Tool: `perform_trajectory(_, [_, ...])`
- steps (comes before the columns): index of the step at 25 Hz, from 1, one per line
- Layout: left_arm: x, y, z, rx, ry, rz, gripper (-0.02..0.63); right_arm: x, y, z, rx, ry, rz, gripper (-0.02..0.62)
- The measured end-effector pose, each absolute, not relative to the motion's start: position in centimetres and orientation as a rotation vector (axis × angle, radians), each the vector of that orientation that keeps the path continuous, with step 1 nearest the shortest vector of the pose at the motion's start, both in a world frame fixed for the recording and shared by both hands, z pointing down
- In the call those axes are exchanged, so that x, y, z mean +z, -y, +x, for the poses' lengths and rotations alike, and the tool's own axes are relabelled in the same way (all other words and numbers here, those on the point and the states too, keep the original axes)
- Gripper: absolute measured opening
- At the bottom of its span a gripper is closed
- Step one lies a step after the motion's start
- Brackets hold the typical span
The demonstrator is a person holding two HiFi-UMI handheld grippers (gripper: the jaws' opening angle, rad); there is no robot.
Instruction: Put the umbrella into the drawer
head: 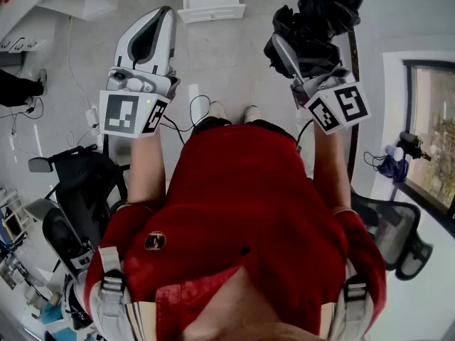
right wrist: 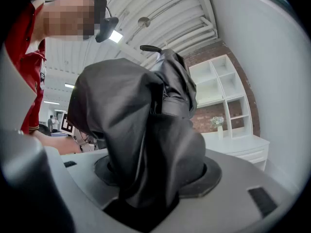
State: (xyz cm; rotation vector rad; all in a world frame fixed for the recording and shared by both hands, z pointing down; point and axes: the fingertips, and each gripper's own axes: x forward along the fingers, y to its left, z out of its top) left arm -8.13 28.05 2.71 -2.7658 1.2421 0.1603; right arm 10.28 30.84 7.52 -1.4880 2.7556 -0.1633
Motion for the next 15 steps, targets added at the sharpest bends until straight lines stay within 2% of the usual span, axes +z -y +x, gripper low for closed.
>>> perform_trajectory(8, [2.5, -28.1, -9.0, 0.189, -1.243, -2.757, 0.006, 7.5, -30.8, 9.5, -0.18, -2.759, -1.484, 0.272])
perform_trajectory(15, [3.5, -24.8, -15.2, 0.225, -1.271, -2.767, 0.006, 8.7, -27.5, 4.8, -0.193, -2.771, -1.543, 0.273])
